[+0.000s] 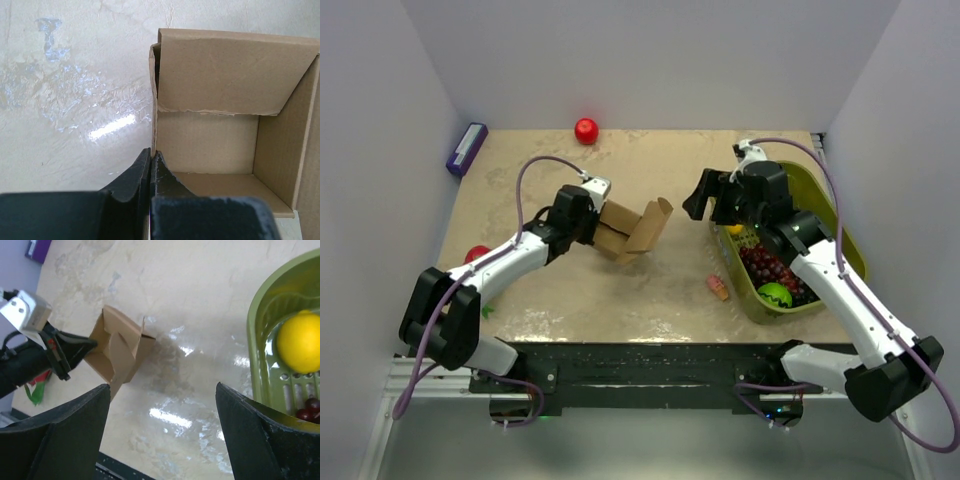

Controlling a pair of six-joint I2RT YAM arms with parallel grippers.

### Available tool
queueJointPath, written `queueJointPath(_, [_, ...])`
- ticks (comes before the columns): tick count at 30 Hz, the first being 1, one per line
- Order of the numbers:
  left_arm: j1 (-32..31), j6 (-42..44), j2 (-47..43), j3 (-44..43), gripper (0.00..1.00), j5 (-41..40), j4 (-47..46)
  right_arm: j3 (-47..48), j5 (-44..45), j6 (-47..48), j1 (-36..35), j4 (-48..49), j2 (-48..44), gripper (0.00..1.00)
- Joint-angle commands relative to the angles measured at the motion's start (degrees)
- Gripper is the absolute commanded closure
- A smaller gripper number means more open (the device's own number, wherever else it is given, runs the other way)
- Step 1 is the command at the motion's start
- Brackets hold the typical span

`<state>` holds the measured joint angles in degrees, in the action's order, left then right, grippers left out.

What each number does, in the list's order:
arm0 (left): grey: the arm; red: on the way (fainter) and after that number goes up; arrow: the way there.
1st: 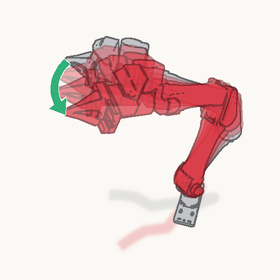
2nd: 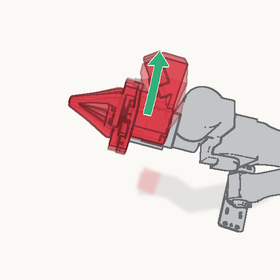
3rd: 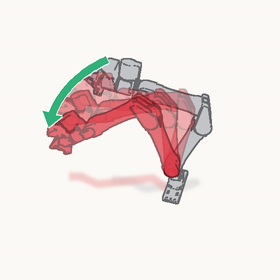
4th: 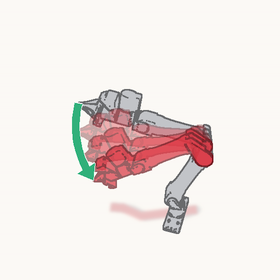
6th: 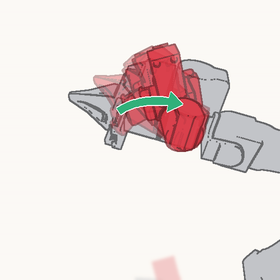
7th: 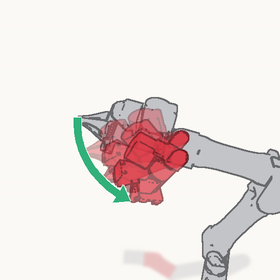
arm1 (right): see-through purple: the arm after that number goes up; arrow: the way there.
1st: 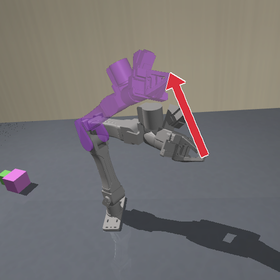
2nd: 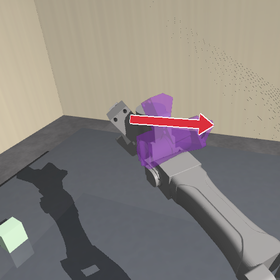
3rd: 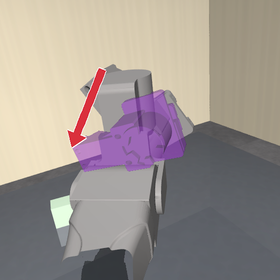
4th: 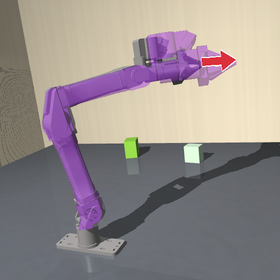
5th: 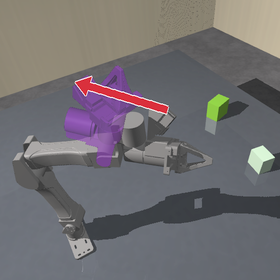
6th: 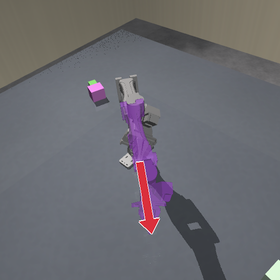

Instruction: Fold the paper box

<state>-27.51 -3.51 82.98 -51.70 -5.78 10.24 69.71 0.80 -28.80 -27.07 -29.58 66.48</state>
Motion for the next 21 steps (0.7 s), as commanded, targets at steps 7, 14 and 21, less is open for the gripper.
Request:
queueJointPath(7, [-3.86,10.51,-9.39,1.25,1.0,4.47,-4.43,-3.7,-1.33,9.44,-0.97,4.0,-6.0,0.11])
queueJointPath(14, [-15.03,20.47,-15.83,7.14,1.0,3.04,-7.6,-11.34,-9.41,13.15,-2.98,14.35,-6.8,0.15])
queueJointPath(21, [-17.05,22.05,-15.66,7.14,1.0,3.06,-6.55,-17.94,-3.26,12.72,-12.56,21.75,-3.03,0.17])
